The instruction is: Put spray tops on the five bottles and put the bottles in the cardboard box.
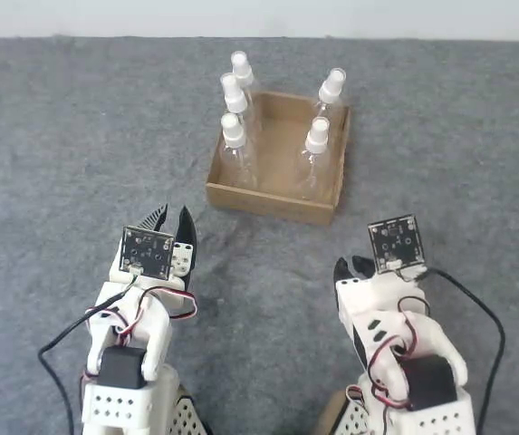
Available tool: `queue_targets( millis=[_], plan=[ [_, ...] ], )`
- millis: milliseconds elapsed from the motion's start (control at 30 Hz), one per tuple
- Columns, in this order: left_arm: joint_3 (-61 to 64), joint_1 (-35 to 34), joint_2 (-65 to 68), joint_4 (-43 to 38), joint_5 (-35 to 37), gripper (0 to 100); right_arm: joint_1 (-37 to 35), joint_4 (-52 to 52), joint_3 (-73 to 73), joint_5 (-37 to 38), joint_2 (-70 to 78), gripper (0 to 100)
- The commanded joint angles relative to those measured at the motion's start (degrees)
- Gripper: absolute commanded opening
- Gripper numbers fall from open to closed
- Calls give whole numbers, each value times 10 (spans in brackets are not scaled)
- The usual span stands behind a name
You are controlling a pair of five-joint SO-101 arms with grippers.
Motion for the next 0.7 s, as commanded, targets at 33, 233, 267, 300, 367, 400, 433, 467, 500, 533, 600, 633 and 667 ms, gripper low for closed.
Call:
queue_targets(
  millis=[33,233,267,300,367,400,433,467,500,533,600,633,667],
  plan=[
    [-5,-4,-6,-18,-4,87,7,-15,39,9,-62,6],
    [-5,-4,-6,-18,-4,87,7,-11,72,8,-58,6],
    [-5,-4,-6,-18,-4,87,7,-12,80,8,-58,6],
    [-5,-4,-6,-18,-4,87,7,-15,89,7,-58,6],
    [-5,-4,-6,-18,-4,87,6,-15,113,5,-58,6],
    [-5,-3,-5,-18,-4,87,0,-16,127,4,-58,6],
    [-5,0,-5,-12,-4,87,-9,-16,142,4,-58,6],
    [-5,2,-8,-4,-4,87,-22,-16,156,4,-58,6],
    [-5,3,-8,3,-4,87,-37,-16,167,4,-58,6],
    [-5,3,-8,5,-4,87,-53,-16,174,4,-58,6],
    [-5,3,-8,6,-4,87,-73,-16,184,4,-58,6],
    [-5,3,-8,7,-4,87,-76,-16,185,4,-58,6],
    [-5,2,-8,7,-4,87,-77,-16,186,4,-58,6]
  ],
)
